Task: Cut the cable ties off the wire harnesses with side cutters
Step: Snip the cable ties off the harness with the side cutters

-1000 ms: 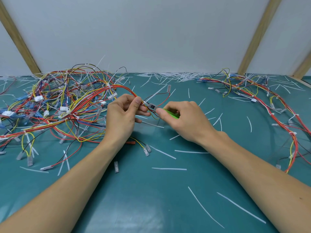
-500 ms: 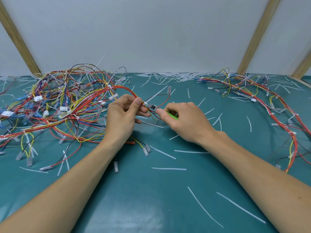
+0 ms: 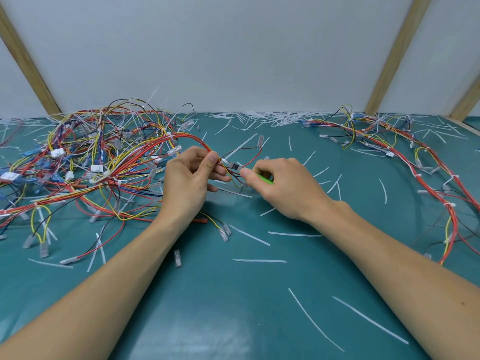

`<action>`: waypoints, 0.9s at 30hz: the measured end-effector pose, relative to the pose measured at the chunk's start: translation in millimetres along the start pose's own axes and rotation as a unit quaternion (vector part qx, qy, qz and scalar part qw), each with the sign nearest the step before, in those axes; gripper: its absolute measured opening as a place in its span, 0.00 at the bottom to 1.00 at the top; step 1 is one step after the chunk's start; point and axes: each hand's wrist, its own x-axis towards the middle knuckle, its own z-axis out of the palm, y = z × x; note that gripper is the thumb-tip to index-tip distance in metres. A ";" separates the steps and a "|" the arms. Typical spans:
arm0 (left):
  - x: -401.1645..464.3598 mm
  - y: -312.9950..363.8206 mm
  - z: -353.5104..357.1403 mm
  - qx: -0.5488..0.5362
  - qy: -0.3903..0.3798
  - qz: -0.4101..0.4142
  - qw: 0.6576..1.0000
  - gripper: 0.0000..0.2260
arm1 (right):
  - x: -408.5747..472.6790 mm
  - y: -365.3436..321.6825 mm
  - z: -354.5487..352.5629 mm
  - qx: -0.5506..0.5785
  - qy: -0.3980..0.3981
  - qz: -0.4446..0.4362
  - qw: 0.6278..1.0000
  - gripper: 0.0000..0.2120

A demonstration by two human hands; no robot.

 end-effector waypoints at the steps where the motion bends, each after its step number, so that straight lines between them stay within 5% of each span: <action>1: 0.0 0.0 0.1 0.001 0.000 0.000 1.000 0.08 | 0.1 0.3 -0.1 0.001 0.000 0.001 1.000 0.34; 27: -0.6 1.7 -0.1 0.002 -0.001 -0.003 1.000 0.08 | 1.0 0.4 -0.5 0.002 -0.002 0.001 1.000 0.35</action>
